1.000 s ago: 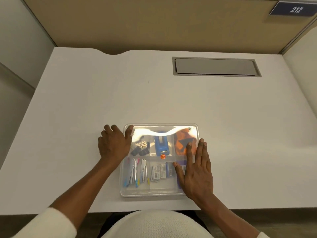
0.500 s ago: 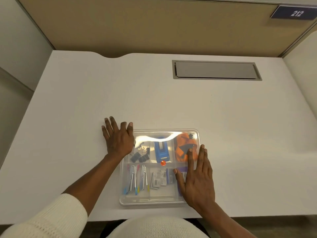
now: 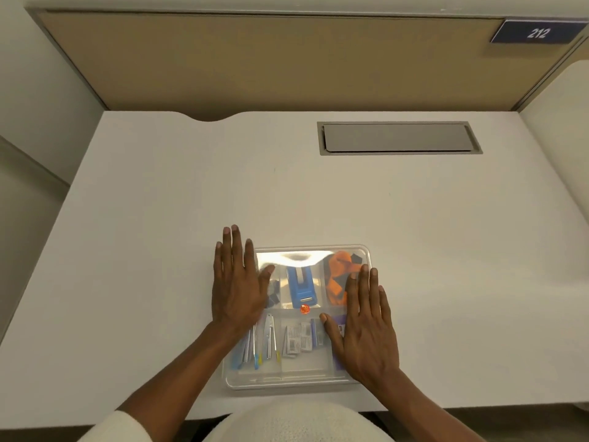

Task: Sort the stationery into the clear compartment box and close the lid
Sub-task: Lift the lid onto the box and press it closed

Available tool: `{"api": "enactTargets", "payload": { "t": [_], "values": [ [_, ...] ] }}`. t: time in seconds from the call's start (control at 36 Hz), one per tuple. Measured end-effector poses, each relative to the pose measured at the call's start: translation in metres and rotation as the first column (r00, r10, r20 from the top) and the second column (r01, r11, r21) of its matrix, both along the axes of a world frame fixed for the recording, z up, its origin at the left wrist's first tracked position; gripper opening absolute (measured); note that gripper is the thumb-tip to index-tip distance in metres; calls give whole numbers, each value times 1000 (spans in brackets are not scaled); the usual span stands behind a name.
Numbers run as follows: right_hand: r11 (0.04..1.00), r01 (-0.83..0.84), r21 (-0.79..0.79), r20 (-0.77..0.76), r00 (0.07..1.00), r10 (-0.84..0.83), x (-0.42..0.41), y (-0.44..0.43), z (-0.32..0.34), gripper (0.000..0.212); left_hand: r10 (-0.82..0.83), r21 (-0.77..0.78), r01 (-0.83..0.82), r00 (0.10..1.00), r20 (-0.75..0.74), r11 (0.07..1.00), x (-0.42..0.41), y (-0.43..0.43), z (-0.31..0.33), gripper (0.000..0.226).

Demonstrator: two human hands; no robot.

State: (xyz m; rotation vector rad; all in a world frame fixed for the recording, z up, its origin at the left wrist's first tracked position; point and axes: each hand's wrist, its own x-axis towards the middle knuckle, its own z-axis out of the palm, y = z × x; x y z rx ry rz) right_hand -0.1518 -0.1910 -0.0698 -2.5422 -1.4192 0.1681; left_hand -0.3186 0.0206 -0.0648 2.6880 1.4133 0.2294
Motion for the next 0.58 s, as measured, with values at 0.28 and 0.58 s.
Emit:
{"api": "enactTargets", "payload": {
  "t": [0.28,0.58],
  "values": [
    [999,-30,-12,18,999,30,0,5,13,100,-100,-86,99,995,-5,991,-17,-23,-12,101],
    [988,-45,-145,10,999,47,10,15,38,103,-120,-213,100,989,-85,972,-12,-21,6,105]
  ]
}}
